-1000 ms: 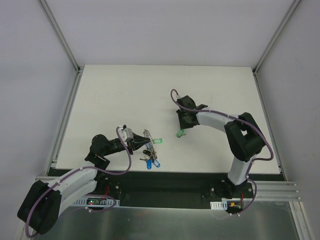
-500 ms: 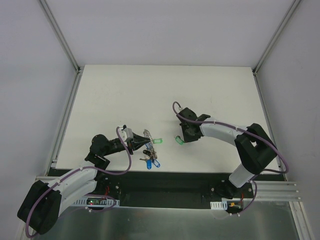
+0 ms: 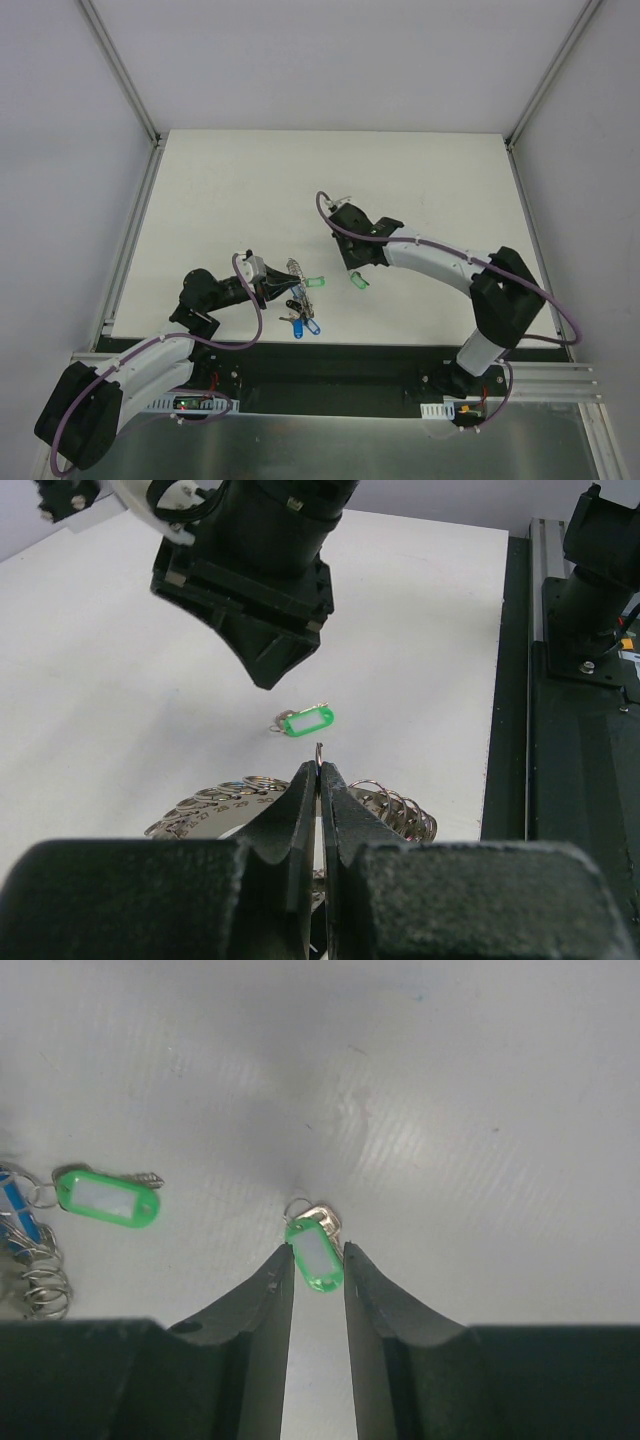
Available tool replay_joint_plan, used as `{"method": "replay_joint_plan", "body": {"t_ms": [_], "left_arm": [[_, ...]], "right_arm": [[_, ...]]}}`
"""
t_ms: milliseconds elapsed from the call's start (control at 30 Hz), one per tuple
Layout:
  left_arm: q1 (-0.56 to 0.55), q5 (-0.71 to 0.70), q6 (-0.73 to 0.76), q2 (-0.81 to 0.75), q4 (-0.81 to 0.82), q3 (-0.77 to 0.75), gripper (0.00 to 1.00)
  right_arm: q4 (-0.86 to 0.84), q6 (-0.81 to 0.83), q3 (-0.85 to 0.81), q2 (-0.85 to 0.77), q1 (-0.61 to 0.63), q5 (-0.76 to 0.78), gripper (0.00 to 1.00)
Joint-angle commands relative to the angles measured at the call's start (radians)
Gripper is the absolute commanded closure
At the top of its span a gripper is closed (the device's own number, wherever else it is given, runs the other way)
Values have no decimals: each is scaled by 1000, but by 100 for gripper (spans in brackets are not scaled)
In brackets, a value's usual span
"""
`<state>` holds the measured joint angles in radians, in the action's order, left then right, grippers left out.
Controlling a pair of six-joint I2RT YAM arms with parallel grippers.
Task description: Put the keys on the keyring
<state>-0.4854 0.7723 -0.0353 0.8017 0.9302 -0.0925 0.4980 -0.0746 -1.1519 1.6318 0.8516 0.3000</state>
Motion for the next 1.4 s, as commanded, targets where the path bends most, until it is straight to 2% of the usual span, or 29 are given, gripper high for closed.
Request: {"method": "replay_joint_plan", "body": {"t_ms": [0, 400, 1367], "left_arm": [[-10, -10, 15, -21, 48, -30, 100], [-10, -8, 14, -25, 45, -32, 100], [-12, 1, 8, -29, 45, -32, 100]], "right_arm": [[82, -11, -103, 94, 41, 54, 71], [171, -111, -232, 264, 75, 109, 73], [211, -120, -276, 370, 87, 160, 82]]}}
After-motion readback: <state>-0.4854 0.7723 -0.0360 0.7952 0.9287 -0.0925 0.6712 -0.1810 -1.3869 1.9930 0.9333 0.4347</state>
